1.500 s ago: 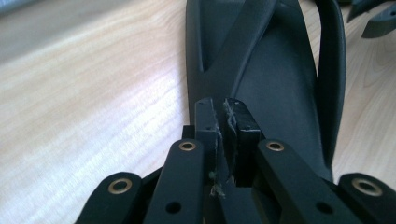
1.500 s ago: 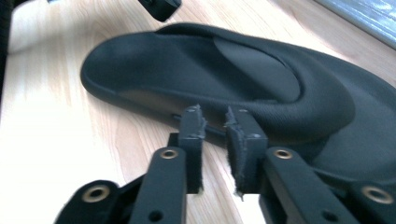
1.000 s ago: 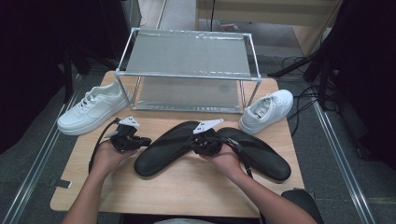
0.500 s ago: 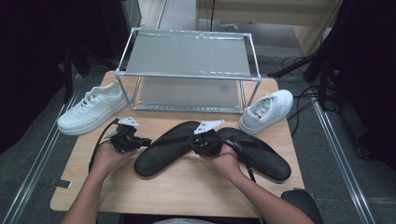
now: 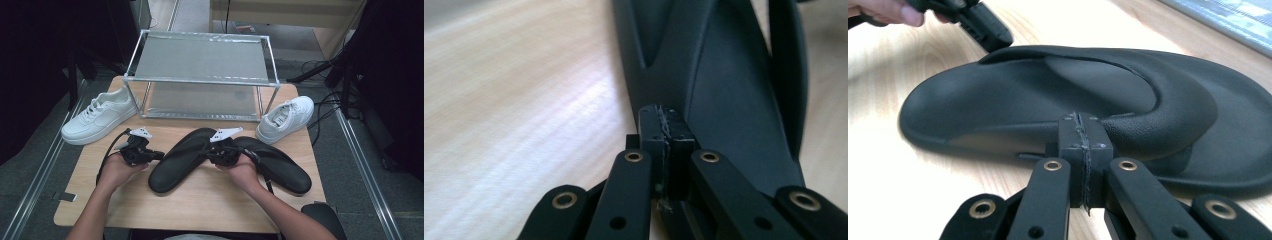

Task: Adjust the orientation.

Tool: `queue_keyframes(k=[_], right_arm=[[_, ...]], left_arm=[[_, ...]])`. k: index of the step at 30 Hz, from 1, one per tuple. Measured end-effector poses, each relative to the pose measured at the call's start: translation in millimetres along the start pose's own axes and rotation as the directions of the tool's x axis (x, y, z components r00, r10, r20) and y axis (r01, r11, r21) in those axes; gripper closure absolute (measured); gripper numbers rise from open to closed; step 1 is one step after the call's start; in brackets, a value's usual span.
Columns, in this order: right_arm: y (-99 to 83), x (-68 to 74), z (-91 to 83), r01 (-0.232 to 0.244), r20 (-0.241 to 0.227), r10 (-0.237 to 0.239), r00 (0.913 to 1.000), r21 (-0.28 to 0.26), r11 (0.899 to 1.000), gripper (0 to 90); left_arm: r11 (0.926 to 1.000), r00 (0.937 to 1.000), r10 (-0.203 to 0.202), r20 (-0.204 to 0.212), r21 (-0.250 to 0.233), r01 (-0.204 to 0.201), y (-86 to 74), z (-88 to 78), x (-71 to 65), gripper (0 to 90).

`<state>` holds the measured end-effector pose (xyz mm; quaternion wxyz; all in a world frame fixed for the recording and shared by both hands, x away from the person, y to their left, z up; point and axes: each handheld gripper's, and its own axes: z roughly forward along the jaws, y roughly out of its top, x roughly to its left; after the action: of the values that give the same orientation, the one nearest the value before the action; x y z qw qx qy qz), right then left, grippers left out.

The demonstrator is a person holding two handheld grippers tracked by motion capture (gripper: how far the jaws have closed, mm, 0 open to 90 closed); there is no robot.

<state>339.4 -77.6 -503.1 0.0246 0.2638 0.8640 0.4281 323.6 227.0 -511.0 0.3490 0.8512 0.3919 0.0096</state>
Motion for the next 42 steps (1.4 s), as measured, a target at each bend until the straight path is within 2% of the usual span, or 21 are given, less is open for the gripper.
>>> queue_keyframes(k=[7, 8, 10, 19, 21, 23, 27, 29, 31, 35, 37, 38, 39, 40, 42], right_arm=[[-0.6, -6.7, -2.6, -0.027, 0.016, 0.027, 0.9995, -0.006, 1.0, 90.0], [-0.9, -9.7, -3.8, -0.05, 0.017, 0.05, 0.9986, -0.008, 0.999, 90.0], [-0.9, -11.9, -4.6, -0.066, 0.014, 0.066, 0.9977, -0.007, 0.998, 90.0], [-1.1, -17.3, -7.1, -0.07, 0.055, 0.071, 0.996, -0.017, 0.997, 90.0], [-1.1, -18.0, -7.6, -0.076, 0.058, 0.076, 0.9954, -0.016, 0.997, 90.0], [-1.2, -21.2, -8.9, -0.091, 0.065, 0.092, 0.9937, -0.02, 0.996, 90.0], [-1.4, -23.3, -9.3, -0.095, 0.071, 0.096, 0.9928, -0.024, 0.995, 90.0], [-1.3, -23.5, -9.3, -0.092, 0.076, 0.094, 0.9926, -0.025, 0.995, 90.0], [-1.4, -24.0, -9.4, -0.095, 0.08, 0.097, 0.9921, -0.027, 0.995, 90.0], [-1.3, -25.6, -10.8, -0.094, 0.08, 0.095, 0.9922, -0.025, 0.995, 90.0], [-1.0, -26.3, -11.8, -0.089, 0.085, 0.09, 0.9923, -0.024, 0.996, 86.5], [-1.3, -28.1, -12.7, -0.092, 0.083, 0.093, 0.9922, -0.017, 0.996, 82.3], [-1.3, -28.1, -12.7, -0.092, 0.083, 0.093, 0.9922, -0.017, 0.996, 82.3], [-2.5, -31.4, -14.4, -0.103, 0.072, 0.104, 0.9919, -0.012, 0.995, 76.0], [-3.1, -32.5, -14.8, -0.108, 0.063, 0.108, 0.9921, -0.01, 0.994, 74.0]], left_arm=[[0.9991, 0.9985, 0.034, 0.044, 0.024, -0.035, 1.3, 4.4, -10.8, 90.0], [0.999, 0.9979, 0.034, 0.055, 0.028, -0.036, 1.7, 5.5, -12.3, 90.0], [0.9983, 0.9968, 0.043, 0.067, 0.035, -0.046, 2.6, 7.1, -16.3, 90.0], [0.996, 0.9904, 0.07, 0.12, 0.047, -0.076, 4.7, 15.2, -29.5, 89.1], [0.9955, 0.9898, 0.076, 0.12, 0.046, -0.082, 5.0, 16.4, -31.6, 88.7], [0.9932, 0.9872, 0.098, 0.127, 0.051, -0.105, 6.6, 19.2, -37.3, 88.2], [0.9935, 0.9864, 0.096, 0.134, 0.049, -0.103, 7.2, 21.2, -40.0, 87.5], [0.9947, 0.9834, 0.082, 0.162, 0.048, -0.091, 7.3, 23.6, -40.2, 87.5], [0.9933, 0.9831, 0.096, 0.156, 0.05, -0.105, 8.2, 23.8, -42.1, 87.2], [0.9945, 0.9845, 0.081, 0.156, 0.053, -0.091, 8.2, 22.4, -39.6, 82.1], [0.9953, 0.9861, 0.081, 0.145, 0.042, -0.087, 8.6, 19.7, -38.7, 80.6], [0.9969, 0.9868, 0.07, 0.146, 0.026, -0.074, 9.9, 16.3, -37.5, 75.9], [0.9969, 0.9868, 0.07, 0.146, 0.026, -0.074, 9.9, 16.3, -37.5, 73.7], [0.9983, 0.9879, 0.057, 0.144, 0.002, -0.058, 10.7, 12.8, -37.1, 69.7], [0.9983, 0.9879, 0.058, 0.144, -0.006, -0.058, 11.1, 11.8, -36.8, 63.4]])
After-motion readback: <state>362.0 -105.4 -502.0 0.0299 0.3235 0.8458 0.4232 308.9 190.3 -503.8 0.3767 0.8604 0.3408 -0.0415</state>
